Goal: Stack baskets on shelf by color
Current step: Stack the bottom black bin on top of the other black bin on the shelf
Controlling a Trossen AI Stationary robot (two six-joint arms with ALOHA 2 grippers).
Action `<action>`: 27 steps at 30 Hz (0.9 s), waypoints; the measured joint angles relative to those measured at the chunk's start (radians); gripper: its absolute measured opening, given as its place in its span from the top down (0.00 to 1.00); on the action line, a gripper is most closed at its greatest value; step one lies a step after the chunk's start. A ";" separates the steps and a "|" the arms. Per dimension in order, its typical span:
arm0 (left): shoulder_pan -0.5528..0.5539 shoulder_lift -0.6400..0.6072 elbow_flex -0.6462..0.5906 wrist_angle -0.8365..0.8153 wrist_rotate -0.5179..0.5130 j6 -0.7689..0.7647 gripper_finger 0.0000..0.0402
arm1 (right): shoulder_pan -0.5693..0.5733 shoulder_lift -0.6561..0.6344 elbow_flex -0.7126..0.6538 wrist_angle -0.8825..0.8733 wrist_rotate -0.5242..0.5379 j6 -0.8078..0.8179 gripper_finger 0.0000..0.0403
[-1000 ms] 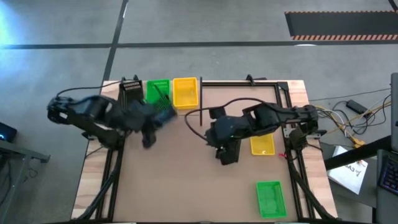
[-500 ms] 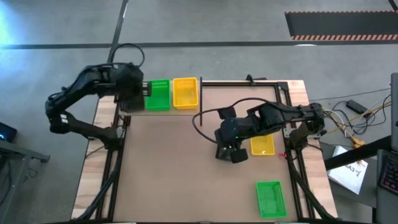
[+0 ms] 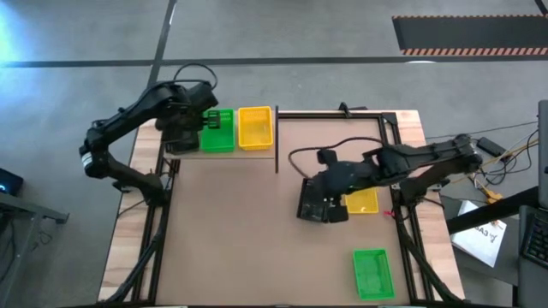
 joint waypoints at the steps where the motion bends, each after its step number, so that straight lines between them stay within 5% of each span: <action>1: 0.004 0.008 -0.004 0.000 0.004 -0.002 1.00 | 0.000 -0.021 -0.020 0.021 0.000 0.010 0.91; 11: 0.071 0.030 -0.061 -0.002 0.014 -0.032 1.00 | 0.000 -0.138 -0.096 0.089 0.002 0.055 0.91; 27: 0.093 0.026 -0.123 -0.003 0.031 -0.046 0.95 | 0.000 -0.147 -0.096 0.089 0.002 0.046 0.91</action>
